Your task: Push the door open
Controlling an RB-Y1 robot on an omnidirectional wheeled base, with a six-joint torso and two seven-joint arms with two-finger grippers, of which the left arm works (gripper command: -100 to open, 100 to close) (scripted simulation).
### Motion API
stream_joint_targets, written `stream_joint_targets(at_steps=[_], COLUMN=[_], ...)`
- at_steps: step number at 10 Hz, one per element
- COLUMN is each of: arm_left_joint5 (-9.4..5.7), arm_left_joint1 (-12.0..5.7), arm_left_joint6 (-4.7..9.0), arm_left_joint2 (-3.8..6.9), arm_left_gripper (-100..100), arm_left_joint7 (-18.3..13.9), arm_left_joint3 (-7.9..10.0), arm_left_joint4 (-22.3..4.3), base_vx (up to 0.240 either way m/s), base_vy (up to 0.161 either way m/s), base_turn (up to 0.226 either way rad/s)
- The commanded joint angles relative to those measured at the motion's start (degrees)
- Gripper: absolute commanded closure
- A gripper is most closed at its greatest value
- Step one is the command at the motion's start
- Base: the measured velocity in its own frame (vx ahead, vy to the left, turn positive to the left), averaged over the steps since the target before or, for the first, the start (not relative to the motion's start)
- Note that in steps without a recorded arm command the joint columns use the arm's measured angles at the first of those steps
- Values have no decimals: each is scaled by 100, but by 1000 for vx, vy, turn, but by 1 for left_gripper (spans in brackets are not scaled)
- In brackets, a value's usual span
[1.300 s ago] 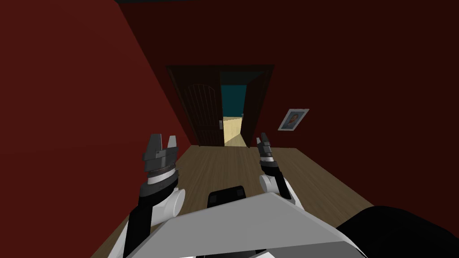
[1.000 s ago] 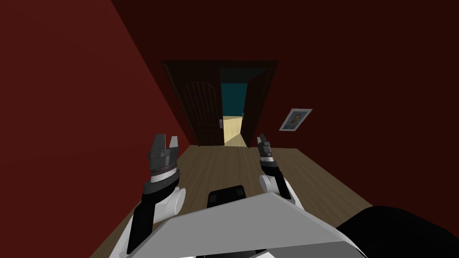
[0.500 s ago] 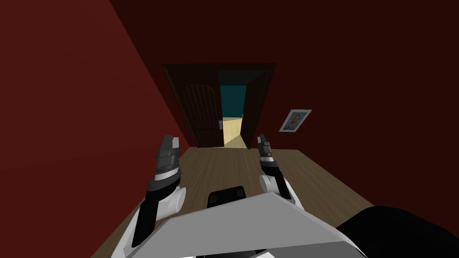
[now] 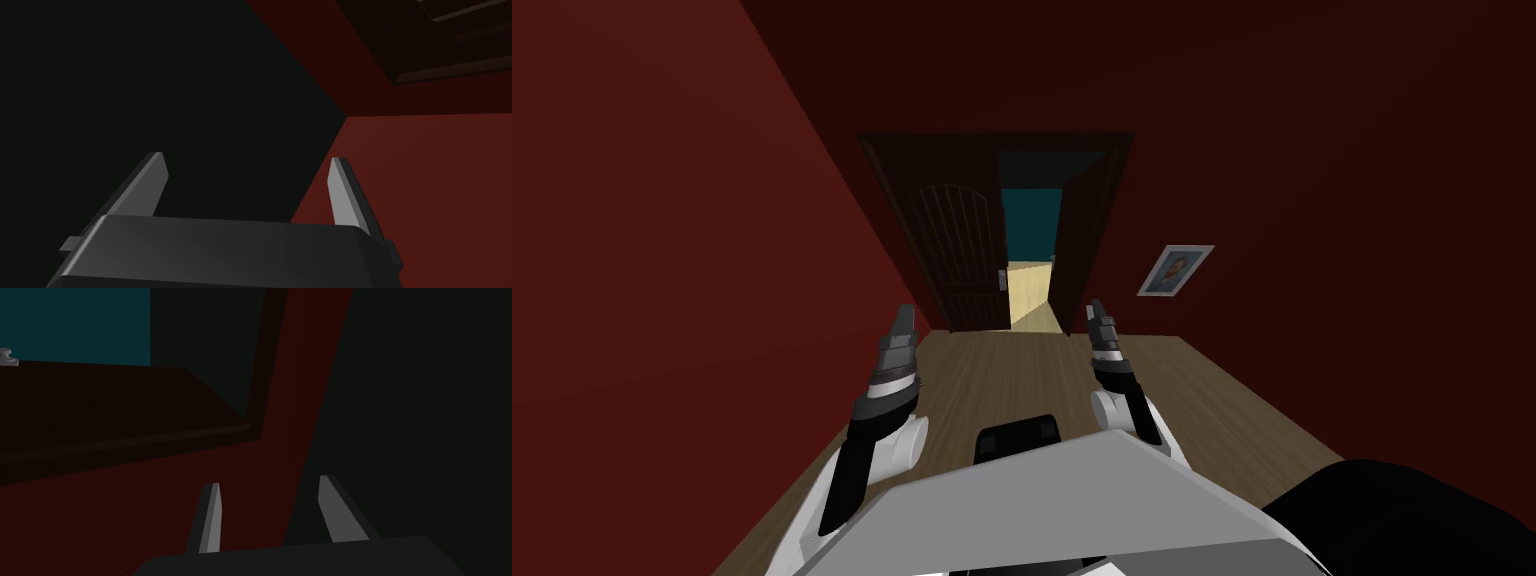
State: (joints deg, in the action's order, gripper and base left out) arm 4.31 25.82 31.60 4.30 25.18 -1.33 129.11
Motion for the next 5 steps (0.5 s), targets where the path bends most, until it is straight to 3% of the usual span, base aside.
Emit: stream_joint_targets(at_steps=[1, 5], arm_left_joint5=[67, 249], arm_left_joint1=[-78, -226], arm_left_joint6=[14, 29], arm_left_joint2=[42, 144], arm_left_gripper=[-100, -100], arm_left_joint7=[286, 964], arm_left_joint3=[42, 126], arm_left_joint4=[-183, -577], base_vx=[93, 94], base_vy=[-45, -30], base_turn=[-10, -10])
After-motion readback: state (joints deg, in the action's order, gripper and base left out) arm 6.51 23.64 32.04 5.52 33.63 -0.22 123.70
